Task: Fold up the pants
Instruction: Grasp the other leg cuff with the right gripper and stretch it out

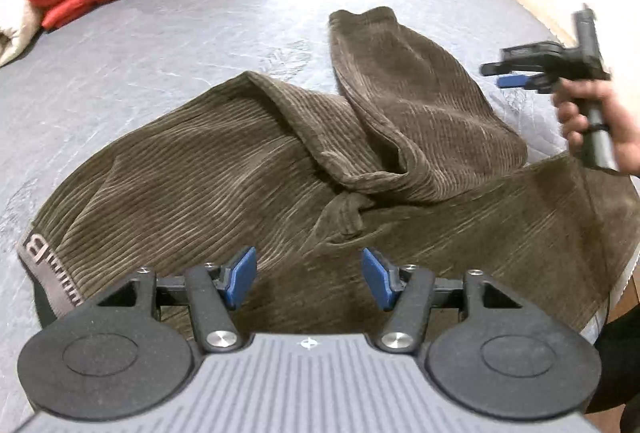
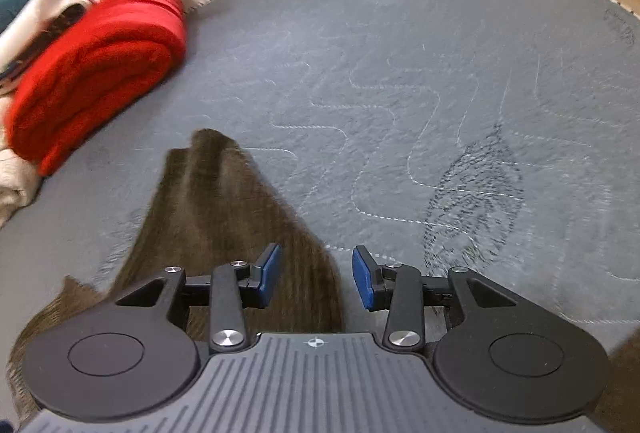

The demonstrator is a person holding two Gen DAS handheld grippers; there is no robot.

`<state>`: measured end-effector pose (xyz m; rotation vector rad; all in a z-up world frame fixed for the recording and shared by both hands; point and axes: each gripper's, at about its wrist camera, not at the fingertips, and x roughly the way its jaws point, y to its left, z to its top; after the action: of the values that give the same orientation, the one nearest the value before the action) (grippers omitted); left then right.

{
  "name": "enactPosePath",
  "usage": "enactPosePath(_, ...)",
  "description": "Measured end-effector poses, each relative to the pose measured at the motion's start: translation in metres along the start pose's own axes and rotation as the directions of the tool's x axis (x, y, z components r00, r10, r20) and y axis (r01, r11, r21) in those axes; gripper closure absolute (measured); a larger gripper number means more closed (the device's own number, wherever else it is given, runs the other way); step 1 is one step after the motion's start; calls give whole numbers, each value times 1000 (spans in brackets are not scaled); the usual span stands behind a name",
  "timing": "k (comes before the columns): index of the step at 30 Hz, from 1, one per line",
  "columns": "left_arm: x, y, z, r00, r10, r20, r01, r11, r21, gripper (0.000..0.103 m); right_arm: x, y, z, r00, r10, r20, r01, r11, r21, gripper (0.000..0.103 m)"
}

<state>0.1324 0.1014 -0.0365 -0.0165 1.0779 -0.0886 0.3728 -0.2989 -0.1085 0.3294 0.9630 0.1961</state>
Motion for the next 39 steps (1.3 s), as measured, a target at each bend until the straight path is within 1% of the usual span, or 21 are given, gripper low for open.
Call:
enactPosePath(3,10,0,1,1000,5,-20,-5,1000,2,39,29,-10,4,999,-9,-37,12,997,76,61)
enactPosePath(6,13,12,0,999,9,-36,-10,1000,-10,39,48,-18,8,998,42,-44,-35,990,135,58)
enactPosePath(9,15,21,0,999,8,-42,-9,1000,-23,39,58,-1,12,989,128,-72,-124,991,55,56)
enactPosePath(10,15,23,1,999,9,-44,-10,1000,-26,39,61,6,11,985,147,-90,-146,989,23,44)
enactPosePath(12,17,27,2,999,12,-48,-14,999,-34,39,63,21,9,982,159,-106,-165,984,-58,42)
enactPosePath(14,19,29,3,999,14,-52,-17,999,-40,39,64,29,10,974,189,-127,-201,976,-86,57)
enactPosePath(15,20,29,4,998,14,-53,-17,999,-40,39,64,31,11,966,215,-145,-230,969,-90,82)
enactPosePath(16,21,29,4,999,13,-52,-16,999,-41,39,64,34,10,956,243,-167,-261,961,-93,90)
enactPosePath(21,24,26,2,999,13,-42,-14,999,-33,39,31,43,22,947,309,-86,-319,936,-148,91)
enactPosePath(24,25,26,0,1000,18,-24,-19,999,-38,38,-8,21,45,934,345,96,-340,938,-64,92)
enactPosePath(25,24,25,-1,1000,18,-13,-18,999,-40,39,-24,3,54,927,314,206,-327,945,31,92)
enactPosePath(26,23,24,-2,1000,15,1,-15,999,-38,39,-41,-17,58,919,220,326,-277,951,139,92)
enactPosePath(27,21,22,-3,1000,9,19,-8,1000,-30,39,-58,-40,58,909,48,414,-179,942,285,92)
enactPosePath(28,20,18,-4,999,2,40,-1,1000,-16,38,-70,-64,56,897,-112,428,-94,897,433,91)
enactPosePath(29,18,13,-5,998,-5,61,5,1000,3,38,-74,-87,51,896,-187,404,-61,847,528,90)
enactPosePath(30,17,8,-6,997,-13,81,11,1000,24,38,-71,-107,46,911,-192,364,-54,821,568,82)
enactPosePath(31,18,2,-6,995,-27,95,23,999,41,38,-64,-121,42,931,-191,310,-23,819,573,76)
enactPosePath(32,20,-4,-5,994,-40,102,35,998,49,38,-56,-130,40,946,-218,241,51,833,551,75)
enactPosePath(34,29,-16,1,991,-61,117,56,997,47,38,-44,-141,34,957,-226,183,108,860,499,74)
enactPosePath(37,48,-36,15,985,-100,143,96,995,36,38,-34,-164,22,975,-177,131,84,850,519,66)
enactPosePath(39,67,-52,25,985,-96,143,92,995,33,38,-34,-178,12,982,-121,143,22,834,552,66)
